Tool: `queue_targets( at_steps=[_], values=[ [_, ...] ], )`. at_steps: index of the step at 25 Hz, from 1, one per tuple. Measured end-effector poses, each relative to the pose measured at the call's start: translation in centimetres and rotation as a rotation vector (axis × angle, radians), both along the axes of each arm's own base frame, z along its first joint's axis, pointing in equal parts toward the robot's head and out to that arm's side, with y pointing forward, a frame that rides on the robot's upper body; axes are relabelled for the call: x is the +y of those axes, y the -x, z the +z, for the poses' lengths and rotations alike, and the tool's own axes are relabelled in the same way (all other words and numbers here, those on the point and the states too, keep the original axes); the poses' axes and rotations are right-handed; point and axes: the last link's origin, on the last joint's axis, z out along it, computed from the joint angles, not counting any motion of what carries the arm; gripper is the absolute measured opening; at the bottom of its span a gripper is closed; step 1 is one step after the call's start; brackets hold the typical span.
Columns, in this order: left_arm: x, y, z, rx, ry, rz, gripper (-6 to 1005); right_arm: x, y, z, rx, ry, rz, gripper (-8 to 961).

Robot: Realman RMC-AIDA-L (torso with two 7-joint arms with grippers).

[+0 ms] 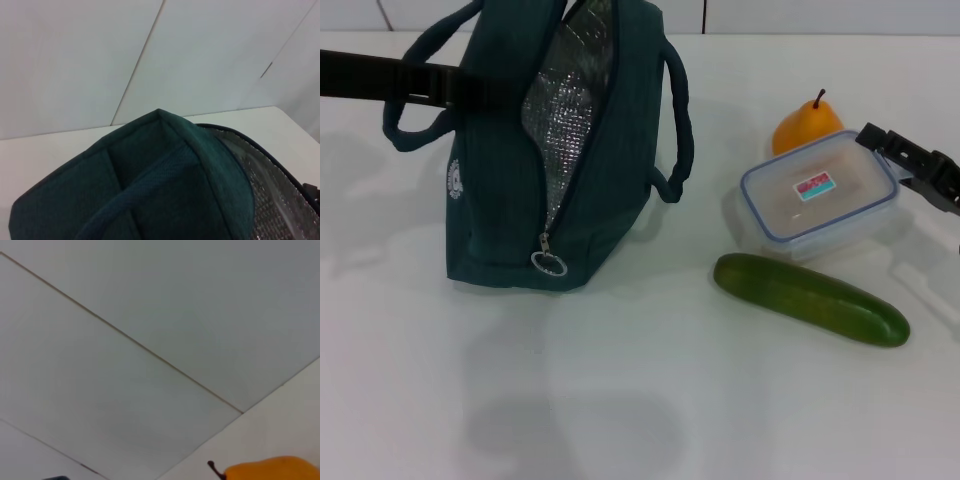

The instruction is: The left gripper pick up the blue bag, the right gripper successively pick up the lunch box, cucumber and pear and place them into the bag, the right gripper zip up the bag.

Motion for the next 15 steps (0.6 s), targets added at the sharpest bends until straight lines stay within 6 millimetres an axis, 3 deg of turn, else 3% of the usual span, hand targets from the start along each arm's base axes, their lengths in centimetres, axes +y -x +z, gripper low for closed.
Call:
queue_targets(
  at_steps=[7,13,15],
  values=[
    [0.0,-0.02,-0.01,-0.001,0.0,-0.001,42,-0.57,0.14,-0.01,0.034,0.001,0.011,802],
    [-0.07,0.1,-0.01,-0.001,0.001,0.003,42,-0.65,0.41,0.11,0.057,0.001,0.021,679],
    [-0.12,0.17,-0.01,-0.001,0.001,0.005,42,-0.62,0.5,0.17,0.062,-0.002,0.024,597]
  ],
)
